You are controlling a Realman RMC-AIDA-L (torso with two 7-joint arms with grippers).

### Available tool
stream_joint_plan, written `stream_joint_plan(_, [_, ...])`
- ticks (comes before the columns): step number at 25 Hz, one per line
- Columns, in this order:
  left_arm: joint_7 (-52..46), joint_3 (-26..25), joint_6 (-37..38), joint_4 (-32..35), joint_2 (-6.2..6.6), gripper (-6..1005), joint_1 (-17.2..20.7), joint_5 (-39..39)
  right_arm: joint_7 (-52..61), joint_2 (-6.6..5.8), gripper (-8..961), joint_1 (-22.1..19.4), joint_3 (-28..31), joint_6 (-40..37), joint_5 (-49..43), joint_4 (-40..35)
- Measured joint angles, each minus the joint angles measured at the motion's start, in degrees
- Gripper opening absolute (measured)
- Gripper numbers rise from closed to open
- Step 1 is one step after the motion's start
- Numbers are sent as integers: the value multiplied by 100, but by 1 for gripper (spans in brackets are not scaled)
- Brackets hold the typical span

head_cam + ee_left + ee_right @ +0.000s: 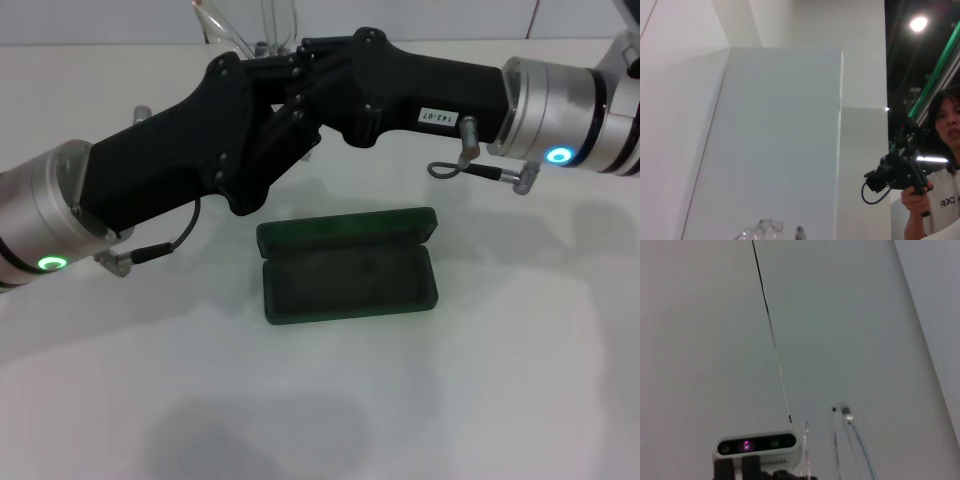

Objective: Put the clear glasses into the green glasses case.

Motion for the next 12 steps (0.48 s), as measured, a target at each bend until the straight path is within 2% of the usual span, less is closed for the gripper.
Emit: stream_joint_plan(12, [0,0,-4,-12,0,60,2,1,-44,0,117,21,-163,45,-4,1])
